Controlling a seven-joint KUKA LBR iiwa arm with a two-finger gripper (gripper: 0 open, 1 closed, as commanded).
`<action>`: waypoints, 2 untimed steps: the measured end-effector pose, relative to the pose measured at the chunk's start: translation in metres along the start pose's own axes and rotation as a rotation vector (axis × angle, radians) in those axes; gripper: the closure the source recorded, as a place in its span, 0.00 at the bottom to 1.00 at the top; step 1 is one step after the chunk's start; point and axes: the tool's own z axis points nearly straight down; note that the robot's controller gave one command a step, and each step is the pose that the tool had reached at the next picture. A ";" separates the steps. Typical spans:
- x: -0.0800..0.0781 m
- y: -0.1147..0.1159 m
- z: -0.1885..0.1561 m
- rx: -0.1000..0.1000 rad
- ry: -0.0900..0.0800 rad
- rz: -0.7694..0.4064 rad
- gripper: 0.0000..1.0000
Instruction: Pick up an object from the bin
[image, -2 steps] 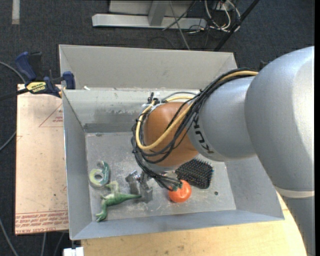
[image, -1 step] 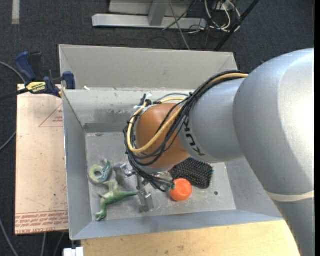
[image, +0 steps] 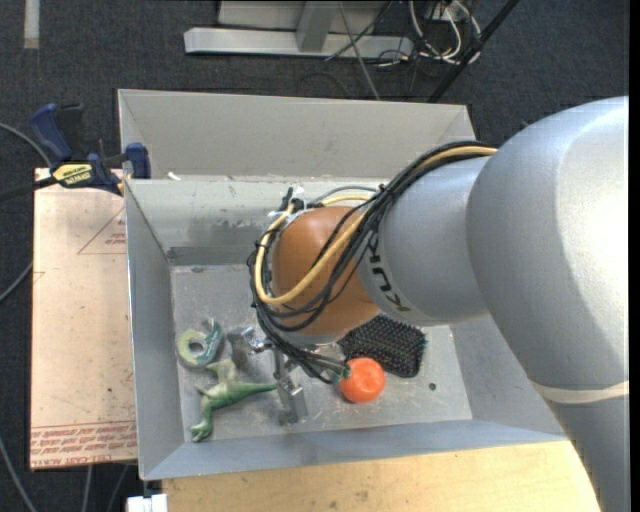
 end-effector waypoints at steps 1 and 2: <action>-0.007 0.024 0.000 0.004 0.000 -0.068 0.00; -0.014 0.061 -0.002 0.001 -0.008 -0.180 1.00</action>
Offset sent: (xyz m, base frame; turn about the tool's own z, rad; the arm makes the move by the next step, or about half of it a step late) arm -0.0217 0.0578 0.0001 -0.1843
